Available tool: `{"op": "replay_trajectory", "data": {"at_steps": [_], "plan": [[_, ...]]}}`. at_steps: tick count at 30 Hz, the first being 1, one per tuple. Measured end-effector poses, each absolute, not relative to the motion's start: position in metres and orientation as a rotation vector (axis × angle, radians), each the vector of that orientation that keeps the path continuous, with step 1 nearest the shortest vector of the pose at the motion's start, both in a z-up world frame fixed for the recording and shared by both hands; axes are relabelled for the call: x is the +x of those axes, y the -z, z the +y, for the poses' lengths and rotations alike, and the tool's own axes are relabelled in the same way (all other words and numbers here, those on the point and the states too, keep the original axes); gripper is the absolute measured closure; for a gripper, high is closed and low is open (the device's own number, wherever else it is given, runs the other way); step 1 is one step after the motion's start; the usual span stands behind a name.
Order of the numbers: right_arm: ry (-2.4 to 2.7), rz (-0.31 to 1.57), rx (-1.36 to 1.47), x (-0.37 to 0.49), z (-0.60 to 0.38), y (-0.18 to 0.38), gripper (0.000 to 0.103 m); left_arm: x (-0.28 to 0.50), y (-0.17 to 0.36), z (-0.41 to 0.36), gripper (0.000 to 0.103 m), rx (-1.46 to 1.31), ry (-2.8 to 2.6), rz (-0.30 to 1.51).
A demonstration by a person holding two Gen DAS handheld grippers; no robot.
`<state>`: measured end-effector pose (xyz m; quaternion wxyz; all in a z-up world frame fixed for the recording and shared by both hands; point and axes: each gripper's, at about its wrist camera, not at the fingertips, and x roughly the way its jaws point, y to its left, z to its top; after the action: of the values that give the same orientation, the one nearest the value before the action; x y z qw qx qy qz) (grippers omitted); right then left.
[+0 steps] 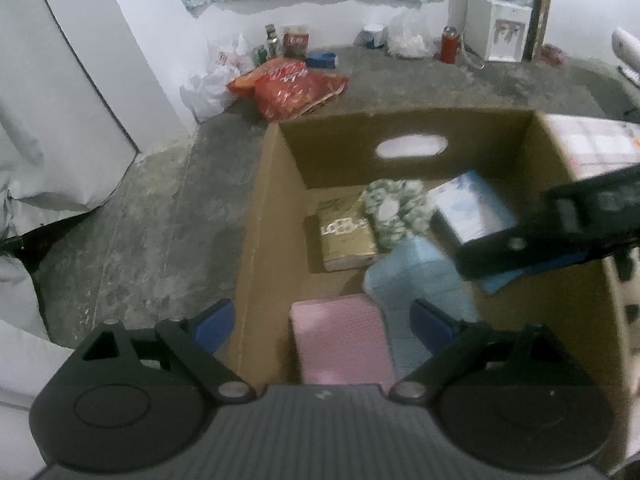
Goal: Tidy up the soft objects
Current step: 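Move both open grippers back toward the mattress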
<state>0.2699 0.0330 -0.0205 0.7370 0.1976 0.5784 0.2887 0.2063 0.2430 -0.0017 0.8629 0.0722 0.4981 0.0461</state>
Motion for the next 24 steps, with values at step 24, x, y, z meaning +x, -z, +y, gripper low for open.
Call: {"op": "replay_trajectory", "data": {"at_steps": [24], "plan": [[-0.245,0.712,-0.09,-0.005,-0.277,-0.07,0.001,0.048,-0.077,0.051,0.008,-0.006,0.385,0.788]]}}
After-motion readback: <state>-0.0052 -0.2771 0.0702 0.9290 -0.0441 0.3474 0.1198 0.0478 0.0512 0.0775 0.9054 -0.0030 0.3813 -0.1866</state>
